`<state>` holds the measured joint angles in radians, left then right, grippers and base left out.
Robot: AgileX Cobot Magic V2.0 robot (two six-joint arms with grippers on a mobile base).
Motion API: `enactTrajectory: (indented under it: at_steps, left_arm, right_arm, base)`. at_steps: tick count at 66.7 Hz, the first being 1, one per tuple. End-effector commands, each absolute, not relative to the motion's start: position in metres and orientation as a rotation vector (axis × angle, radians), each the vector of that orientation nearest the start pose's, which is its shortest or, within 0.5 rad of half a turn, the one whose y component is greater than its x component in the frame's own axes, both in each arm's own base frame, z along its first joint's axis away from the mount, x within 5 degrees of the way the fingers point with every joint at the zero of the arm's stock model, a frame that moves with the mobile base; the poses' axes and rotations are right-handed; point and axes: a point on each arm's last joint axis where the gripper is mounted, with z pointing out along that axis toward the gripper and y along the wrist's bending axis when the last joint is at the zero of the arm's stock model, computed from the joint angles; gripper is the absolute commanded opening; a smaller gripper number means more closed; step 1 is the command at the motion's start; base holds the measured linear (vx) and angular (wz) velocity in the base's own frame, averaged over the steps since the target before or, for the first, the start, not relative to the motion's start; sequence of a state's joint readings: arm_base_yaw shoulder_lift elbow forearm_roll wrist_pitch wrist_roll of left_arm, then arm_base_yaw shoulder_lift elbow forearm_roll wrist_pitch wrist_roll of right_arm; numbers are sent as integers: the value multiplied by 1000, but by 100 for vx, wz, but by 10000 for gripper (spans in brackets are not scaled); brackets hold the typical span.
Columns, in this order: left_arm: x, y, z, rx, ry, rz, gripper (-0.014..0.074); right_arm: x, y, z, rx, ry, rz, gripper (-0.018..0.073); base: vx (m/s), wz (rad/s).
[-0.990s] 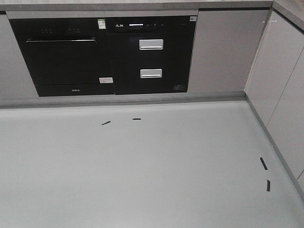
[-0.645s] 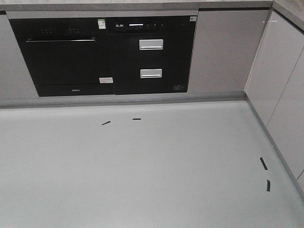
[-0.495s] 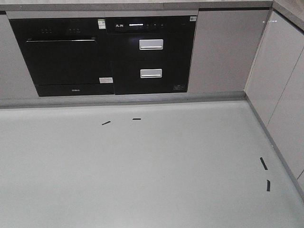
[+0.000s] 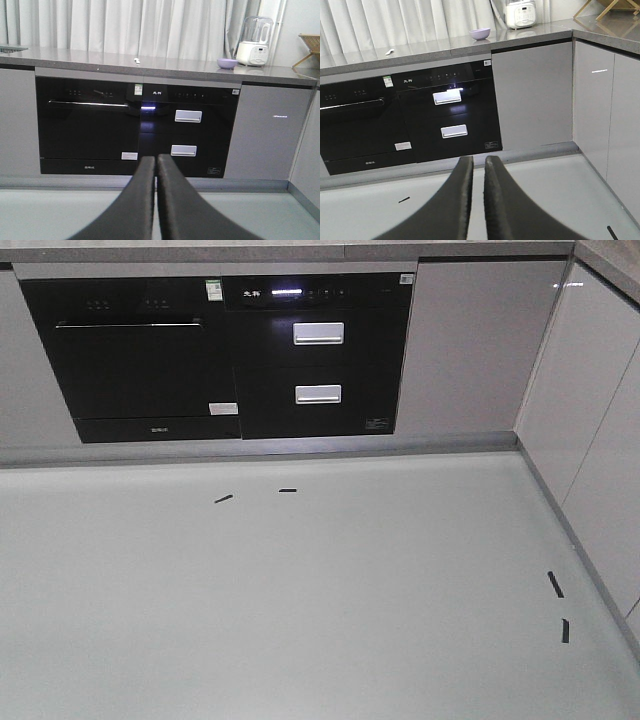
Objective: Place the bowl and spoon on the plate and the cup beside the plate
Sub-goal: 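Drive the base forward toward the grey countertop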
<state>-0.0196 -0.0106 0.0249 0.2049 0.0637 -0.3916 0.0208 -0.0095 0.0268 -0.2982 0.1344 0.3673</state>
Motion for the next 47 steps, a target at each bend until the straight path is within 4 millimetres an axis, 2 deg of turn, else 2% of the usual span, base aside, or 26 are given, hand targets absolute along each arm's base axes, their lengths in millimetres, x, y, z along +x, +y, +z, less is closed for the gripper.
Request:
enactTrajectory:
  at_steps: [1, 47]
  left_arm:
    - [56, -1, 197, -134, 1497, -182, -6]
    - [56, -1, 197, -134, 1497, -182, -6]
  right_arm:
    - [57, -1, 194, 46, 1564, 46, 71]
    - [57, -1, 194, 46, 1564, 46, 71]
  base:
    - [0, 0]
    - [6, 1]
